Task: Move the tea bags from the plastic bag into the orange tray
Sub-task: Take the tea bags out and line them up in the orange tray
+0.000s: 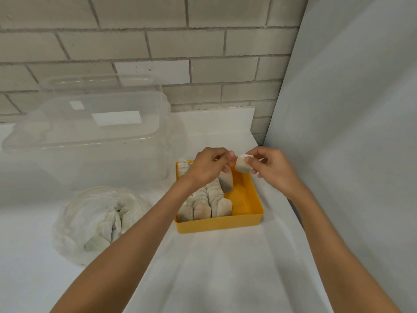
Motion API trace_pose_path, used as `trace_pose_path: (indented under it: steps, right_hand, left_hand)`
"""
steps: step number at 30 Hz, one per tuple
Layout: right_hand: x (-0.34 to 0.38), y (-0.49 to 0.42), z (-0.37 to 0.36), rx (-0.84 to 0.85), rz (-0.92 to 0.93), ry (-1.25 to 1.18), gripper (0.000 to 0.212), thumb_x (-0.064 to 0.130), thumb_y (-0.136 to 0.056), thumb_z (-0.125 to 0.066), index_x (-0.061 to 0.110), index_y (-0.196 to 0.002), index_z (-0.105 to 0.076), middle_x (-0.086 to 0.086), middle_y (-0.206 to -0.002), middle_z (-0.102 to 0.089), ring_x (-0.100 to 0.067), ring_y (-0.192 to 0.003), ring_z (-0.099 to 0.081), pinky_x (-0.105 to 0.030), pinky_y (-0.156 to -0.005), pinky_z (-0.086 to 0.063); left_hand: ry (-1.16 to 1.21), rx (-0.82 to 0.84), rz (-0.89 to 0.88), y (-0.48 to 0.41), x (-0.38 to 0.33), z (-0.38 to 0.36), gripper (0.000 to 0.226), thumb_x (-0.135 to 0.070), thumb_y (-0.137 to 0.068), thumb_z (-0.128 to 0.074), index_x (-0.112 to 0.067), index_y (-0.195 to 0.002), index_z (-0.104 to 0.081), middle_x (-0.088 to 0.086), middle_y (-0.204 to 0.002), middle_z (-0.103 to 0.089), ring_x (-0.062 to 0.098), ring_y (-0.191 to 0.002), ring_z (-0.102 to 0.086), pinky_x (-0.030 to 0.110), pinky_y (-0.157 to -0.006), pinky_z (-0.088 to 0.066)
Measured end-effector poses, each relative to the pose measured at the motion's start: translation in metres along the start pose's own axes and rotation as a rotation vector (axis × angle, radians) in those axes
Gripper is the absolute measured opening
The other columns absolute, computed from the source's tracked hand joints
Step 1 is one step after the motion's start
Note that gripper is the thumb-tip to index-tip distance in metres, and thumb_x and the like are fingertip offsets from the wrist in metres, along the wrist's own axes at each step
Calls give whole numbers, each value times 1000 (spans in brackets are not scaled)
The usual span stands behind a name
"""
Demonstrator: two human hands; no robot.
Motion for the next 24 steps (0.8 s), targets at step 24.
trace_pose_path:
  steps: [24]
  right_hand:
    - [-35, -24, -100, 402, -248, 475, 20, -7, -88, -49, 0, -105, -57, -22, -97, -66, -31, -79, -70, -41, -75, -59]
  left_hand:
    - [146, -178, 128, 59, 37, 58, 23, -24, -95, -56, -8, -101, -72, -1, -87, -71, 5, -69, -63, 8, -61, -43]
Point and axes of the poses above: each hand's wrist, its own y-axis away from the middle knuckle, its own z-axis out of the back of the hand, x = y × z, the point moved 10 cm from there along -y, towards the middle knuckle
